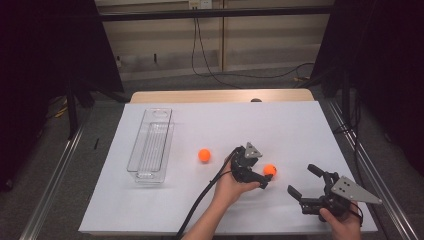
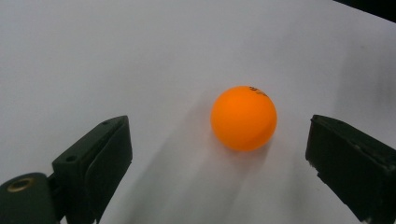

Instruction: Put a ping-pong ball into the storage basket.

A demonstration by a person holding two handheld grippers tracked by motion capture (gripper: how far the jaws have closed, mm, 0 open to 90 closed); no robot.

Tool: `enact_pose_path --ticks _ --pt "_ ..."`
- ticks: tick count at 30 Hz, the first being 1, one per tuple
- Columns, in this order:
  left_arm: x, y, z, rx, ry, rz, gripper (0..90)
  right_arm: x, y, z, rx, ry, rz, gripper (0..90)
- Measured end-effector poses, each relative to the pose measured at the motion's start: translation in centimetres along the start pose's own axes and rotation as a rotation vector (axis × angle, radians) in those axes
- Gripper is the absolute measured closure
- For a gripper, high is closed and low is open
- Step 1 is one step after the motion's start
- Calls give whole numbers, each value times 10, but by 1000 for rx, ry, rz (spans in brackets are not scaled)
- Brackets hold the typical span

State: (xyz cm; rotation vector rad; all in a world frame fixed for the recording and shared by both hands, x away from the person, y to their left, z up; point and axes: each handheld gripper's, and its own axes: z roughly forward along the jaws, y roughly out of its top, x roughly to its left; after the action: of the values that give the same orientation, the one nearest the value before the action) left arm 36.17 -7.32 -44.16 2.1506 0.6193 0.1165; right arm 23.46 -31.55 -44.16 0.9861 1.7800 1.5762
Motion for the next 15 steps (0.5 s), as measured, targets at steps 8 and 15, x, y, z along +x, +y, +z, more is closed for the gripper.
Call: enact_pose_path --ticks 8,15 --pt "-1 1 3 0 -3 6 101 0 0 0 0 1 -2 17" --pt "-1 2 5 -2 -8 6 118 0 0 0 0 1 -2 17"
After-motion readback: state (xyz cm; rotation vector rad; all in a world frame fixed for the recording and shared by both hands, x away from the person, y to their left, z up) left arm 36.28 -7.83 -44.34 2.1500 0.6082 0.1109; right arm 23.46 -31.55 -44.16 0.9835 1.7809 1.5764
